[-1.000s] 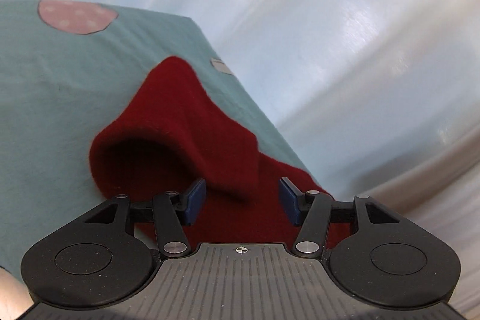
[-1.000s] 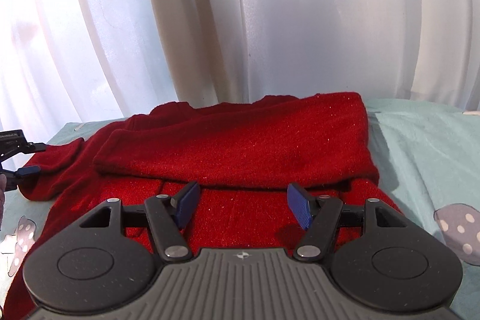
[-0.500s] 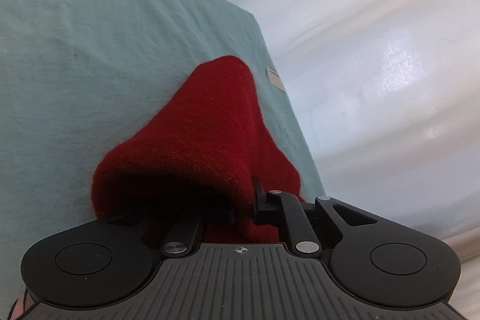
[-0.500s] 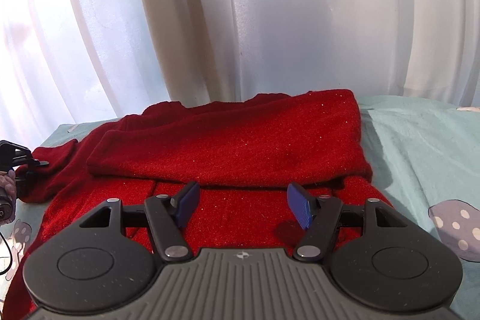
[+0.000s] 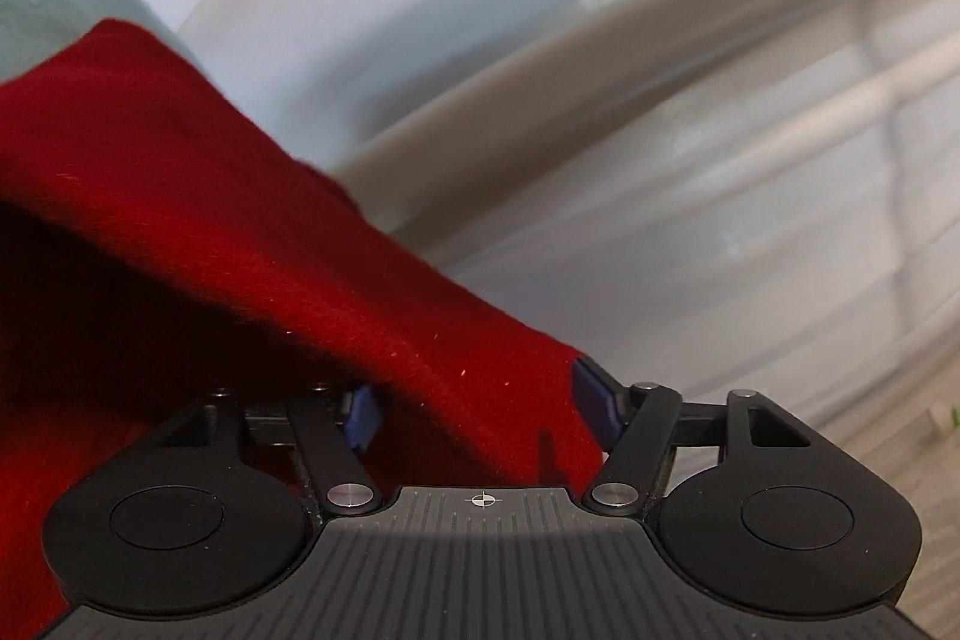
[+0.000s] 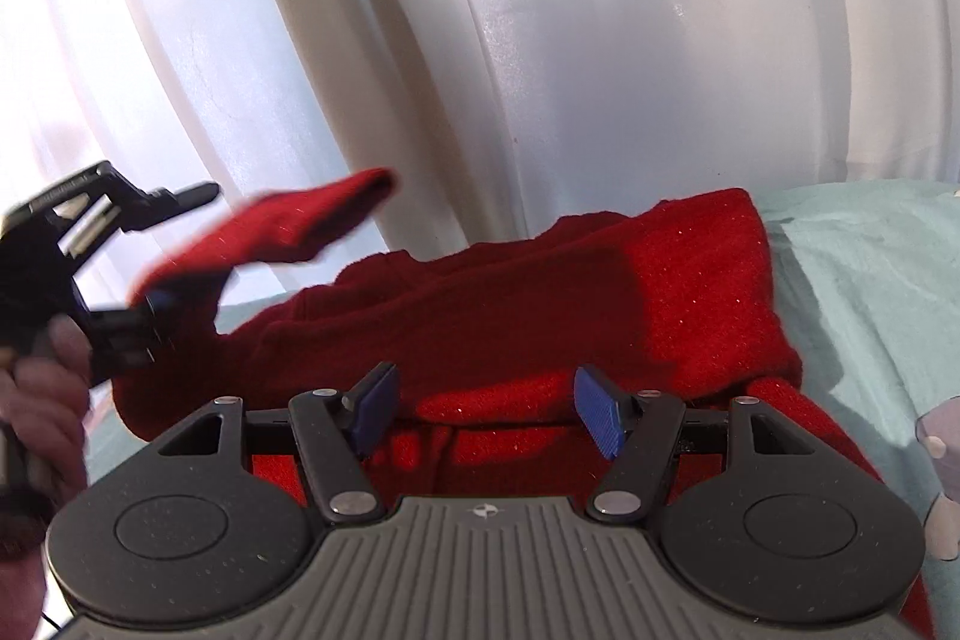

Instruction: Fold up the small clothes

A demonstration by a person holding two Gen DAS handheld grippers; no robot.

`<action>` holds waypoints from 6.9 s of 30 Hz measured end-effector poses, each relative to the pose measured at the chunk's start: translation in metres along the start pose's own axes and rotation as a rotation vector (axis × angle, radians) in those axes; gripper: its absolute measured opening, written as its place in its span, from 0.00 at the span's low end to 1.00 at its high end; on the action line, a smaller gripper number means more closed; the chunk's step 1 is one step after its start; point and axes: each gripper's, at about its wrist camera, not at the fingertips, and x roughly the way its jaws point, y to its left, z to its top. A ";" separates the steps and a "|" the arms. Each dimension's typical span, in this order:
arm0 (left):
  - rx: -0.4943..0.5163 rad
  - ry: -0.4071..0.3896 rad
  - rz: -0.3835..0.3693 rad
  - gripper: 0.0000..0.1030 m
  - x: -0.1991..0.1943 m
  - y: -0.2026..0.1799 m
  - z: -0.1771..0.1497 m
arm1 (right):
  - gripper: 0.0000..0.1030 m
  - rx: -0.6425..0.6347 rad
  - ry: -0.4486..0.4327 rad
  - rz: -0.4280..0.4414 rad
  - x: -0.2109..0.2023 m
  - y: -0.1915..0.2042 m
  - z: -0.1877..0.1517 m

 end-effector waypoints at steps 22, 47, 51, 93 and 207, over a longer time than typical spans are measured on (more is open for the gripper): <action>0.016 -0.149 0.315 0.56 -0.061 0.062 0.005 | 0.08 0.048 0.086 0.020 0.099 -0.006 0.036; 0.040 -0.026 0.336 0.54 -0.018 0.064 0.012 | 0.11 -0.001 0.019 -0.333 0.079 -0.079 0.039; 0.143 -0.020 0.382 0.58 -0.039 0.041 0.007 | 0.26 0.039 -0.023 -0.382 0.067 -0.086 0.040; 0.601 -0.107 0.572 1.00 0.055 0.030 -0.003 | 0.32 -0.398 0.031 -0.319 0.111 -0.019 0.000; 0.192 0.271 0.322 0.13 -0.079 0.052 0.031 | 0.63 -0.359 0.423 0.157 -0.084 -0.073 0.003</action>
